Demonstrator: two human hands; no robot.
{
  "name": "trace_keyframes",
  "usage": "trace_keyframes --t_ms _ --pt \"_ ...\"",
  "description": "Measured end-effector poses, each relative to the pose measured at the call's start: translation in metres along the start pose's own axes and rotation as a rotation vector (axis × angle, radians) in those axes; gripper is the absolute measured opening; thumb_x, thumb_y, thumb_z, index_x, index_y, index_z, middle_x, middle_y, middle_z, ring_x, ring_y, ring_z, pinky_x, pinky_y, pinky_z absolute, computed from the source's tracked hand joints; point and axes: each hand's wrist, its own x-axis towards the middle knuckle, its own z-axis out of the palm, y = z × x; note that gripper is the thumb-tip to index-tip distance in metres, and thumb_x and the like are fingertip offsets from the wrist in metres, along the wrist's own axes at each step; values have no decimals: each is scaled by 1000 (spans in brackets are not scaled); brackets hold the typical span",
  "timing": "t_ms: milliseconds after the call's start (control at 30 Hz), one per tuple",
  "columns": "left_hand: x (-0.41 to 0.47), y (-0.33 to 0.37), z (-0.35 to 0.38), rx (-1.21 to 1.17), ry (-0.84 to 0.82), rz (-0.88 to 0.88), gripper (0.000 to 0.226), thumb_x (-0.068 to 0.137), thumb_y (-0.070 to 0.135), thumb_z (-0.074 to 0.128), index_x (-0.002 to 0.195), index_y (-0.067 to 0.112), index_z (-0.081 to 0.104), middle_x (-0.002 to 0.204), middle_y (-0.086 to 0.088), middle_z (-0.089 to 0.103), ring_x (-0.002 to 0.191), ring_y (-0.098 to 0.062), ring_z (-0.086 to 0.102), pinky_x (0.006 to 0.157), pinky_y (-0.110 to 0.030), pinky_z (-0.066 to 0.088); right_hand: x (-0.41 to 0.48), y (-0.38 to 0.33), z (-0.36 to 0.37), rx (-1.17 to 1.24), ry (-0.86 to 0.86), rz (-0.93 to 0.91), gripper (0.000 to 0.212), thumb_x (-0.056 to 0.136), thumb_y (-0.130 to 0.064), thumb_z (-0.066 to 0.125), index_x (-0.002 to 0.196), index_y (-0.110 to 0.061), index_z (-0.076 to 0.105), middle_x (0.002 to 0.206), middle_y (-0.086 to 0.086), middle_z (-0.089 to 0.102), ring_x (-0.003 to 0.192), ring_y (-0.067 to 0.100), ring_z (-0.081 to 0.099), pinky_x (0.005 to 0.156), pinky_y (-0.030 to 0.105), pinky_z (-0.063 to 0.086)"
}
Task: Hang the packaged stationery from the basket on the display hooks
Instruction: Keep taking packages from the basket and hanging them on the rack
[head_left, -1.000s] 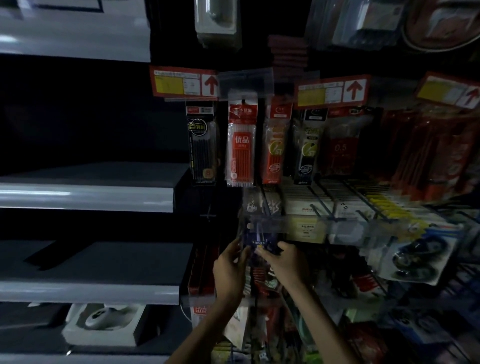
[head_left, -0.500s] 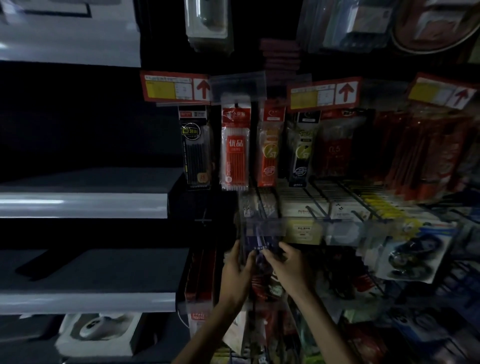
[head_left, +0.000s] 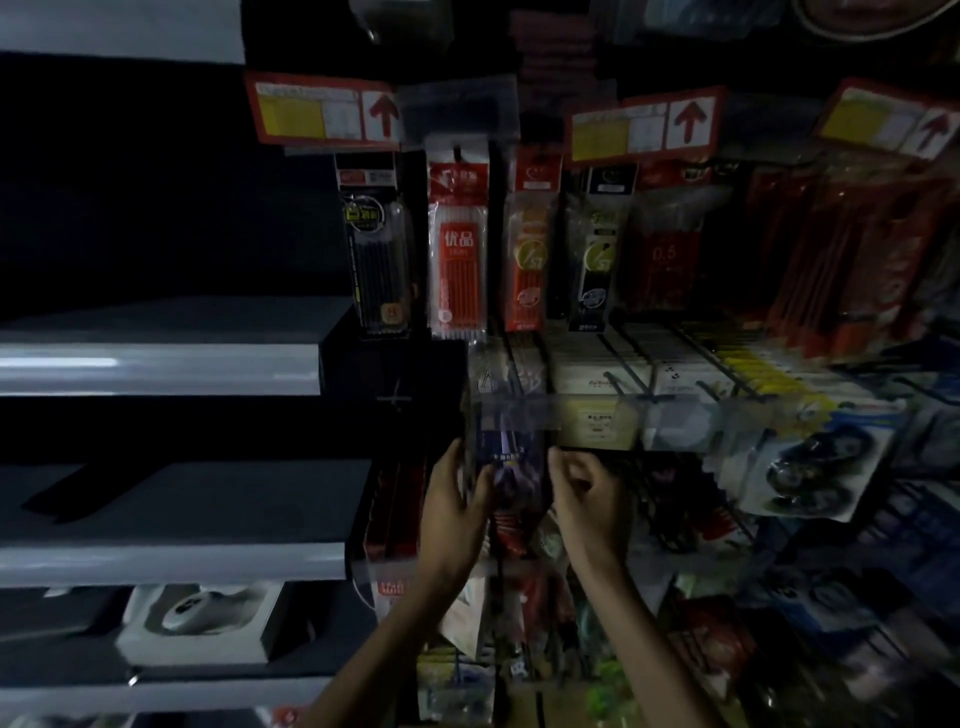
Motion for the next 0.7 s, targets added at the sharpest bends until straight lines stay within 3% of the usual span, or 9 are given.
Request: trace_keyframes --t_ms 67,167,233,300,433,500,567,700 --pt "-12 9 -10 110 55 91 61 103 51 60 157 29 41 158 9 45 143 -4 43 115 -29 38 -9 -4 -10 173 92 35 31 102 -46 58 98 -20 75 88 -9 73 70 -7 66 55 10 47" --pt "-33 19 -22 188 21 185 54 105 49 57 154 29 46 153 10 46 142 -5 43 116 -30 38 -8 -6 -18 373 108 214 39 105 -46 53 90 -17 75 84 -2 74 63 3 61 60 25 45" --pt "-48 29 -28 159 -54 198 47 105 49 56 148 33 51 148 13 49 139 -2 46 113 -26 40 -6 -9 -22 518 56 360 45 104 -48 53 85 -13 73 73 0 68 56 10 55 58 30 41" --pt "-64 41 -34 128 -183 209 41 105 48 56 144 37 55 143 16 51 134 1 50 106 -22 44 -6 -12 -24 779 20 493 42 104 -43 53 81 -11 67 64 -2 57 48 7 47 49 22 37" --pt "-88 48 -42 304 -410 304 51 98 62 61 136 28 60 133 13 54 120 -4 59 96 -34 54 -15 -14 -28 1146 -8 560 36 105 -30 40 75 -14 52 46 -6 42 31 9 32 36 16 22" --pt "-93 45 -45 467 -432 469 49 98 55 64 134 23 61 128 6 57 113 -15 63 83 -40 57 -18 -13 -27 1231 -14 595 36 103 -27 35 72 -16 48 46 -6 42 29 11 31 37 15 23" --pt "-94 41 -49 576 -399 622 38 101 36 66 137 27 60 126 5 59 108 -19 65 72 -41 57 -23 -14 -26 1261 -16 645 37 102 -26 34 68 -18 47 47 -5 41 29 12 30 38 14 24" --pt "-97 46 -53 651 -249 710 29 99 21 64 128 23 65 117 5 66 97 -21 68 62 -35 55 -38 -22 -24 1229 25 625 35 101 -28 39 69 -16 49 54 -2 39 39 13 35 43 20 29"
